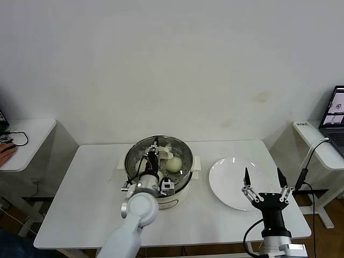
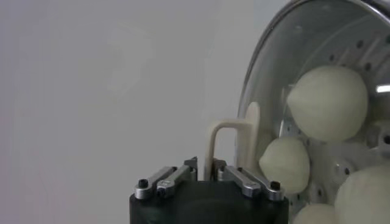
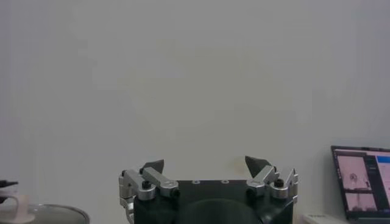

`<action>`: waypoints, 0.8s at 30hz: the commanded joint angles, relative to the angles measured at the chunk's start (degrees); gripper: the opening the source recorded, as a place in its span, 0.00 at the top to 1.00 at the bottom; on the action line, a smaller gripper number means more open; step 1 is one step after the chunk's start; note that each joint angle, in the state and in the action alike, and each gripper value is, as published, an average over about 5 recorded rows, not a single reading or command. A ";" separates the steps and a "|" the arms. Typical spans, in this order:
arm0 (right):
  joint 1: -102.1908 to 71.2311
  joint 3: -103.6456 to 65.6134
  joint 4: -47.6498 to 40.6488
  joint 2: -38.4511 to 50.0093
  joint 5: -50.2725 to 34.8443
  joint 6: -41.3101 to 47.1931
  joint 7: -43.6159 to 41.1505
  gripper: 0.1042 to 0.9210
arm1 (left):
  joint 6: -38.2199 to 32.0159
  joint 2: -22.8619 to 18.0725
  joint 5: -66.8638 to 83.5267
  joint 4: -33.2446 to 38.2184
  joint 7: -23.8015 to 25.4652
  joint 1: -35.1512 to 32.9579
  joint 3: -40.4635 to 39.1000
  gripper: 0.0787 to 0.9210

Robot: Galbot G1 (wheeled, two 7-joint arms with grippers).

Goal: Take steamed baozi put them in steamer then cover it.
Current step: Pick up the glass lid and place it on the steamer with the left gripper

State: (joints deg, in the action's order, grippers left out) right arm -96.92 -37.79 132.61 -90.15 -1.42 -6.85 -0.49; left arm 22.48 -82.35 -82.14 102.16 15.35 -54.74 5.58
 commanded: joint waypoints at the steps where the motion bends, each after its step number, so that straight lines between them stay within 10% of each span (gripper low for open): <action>1: -0.03 0.08 -0.07 -0.01 0.05 -0.05 0.00 0.12 | -0.05 0.74 1.13 2.47 -0.14 -0.89 -0.10 0.60; 14: -0.23 -0.01 -0.02 0.44 -0.30 -0.07 0.06 0.12 | -0.95 4.65 4.46 10.96 -1.44 -8.39 0.63 0.16; 24: -1.54 -1.53 -0.09 2.98 -3.07 -0.20 0.05 0.12 | -3.57 8.17 25.14 21.19 -9.08 -17.56 8.03 0.12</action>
State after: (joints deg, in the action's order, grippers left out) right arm -97.68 -38.30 132.57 -88.91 -2.41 -6.94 -0.46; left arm 20.57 -76.99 -75.33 113.54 12.47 -63.50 7.73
